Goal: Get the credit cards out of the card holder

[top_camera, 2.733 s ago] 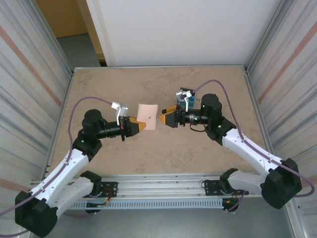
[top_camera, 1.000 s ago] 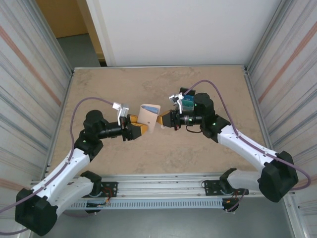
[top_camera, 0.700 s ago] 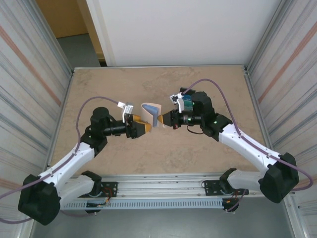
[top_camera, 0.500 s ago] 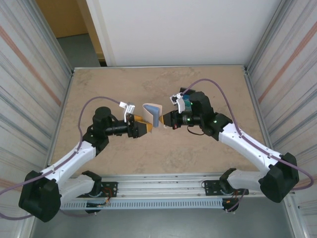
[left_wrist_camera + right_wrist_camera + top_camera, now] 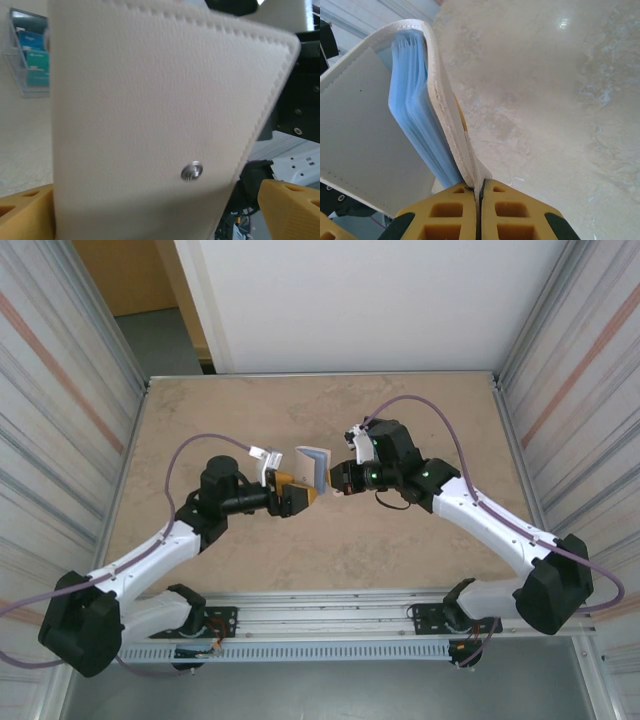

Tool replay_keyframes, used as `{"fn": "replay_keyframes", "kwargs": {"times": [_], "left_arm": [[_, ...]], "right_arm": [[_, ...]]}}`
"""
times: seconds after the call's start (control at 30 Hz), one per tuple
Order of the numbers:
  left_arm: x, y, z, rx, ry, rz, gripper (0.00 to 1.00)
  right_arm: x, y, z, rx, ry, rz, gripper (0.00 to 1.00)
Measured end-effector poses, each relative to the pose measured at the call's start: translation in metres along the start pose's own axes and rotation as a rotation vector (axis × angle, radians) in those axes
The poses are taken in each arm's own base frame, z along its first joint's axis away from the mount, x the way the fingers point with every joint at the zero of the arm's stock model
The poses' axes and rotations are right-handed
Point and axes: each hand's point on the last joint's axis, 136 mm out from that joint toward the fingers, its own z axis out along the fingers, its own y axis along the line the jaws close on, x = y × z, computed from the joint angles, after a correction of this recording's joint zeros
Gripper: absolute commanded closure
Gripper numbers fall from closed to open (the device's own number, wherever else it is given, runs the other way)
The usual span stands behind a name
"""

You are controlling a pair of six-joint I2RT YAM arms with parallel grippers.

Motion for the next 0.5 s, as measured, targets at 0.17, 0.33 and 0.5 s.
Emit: {"fn": "replay_keyframes", "kwargs": {"times": [0.17, 0.33, 0.5], "left_arm": [[0.000, 0.009, 0.004, -0.036, -0.003, -0.007, 0.01], [0.000, 0.015, 0.011, -0.058, 0.006, -0.014, 0.12], [0.002, 0.022, 0.013, -0.087, 0.014, -0.026, 0.30]], "right_arm": [[0.002, -0.004, 0.000, 0.032, 0.007, 0.010, 1.00], [0.005, -0.006, 0.000, 0.048, 0.013, 0.025, 1.00], [0.007, -0.008, 0.000, 0.059, 0.019, 0.029, 1.00]]}}
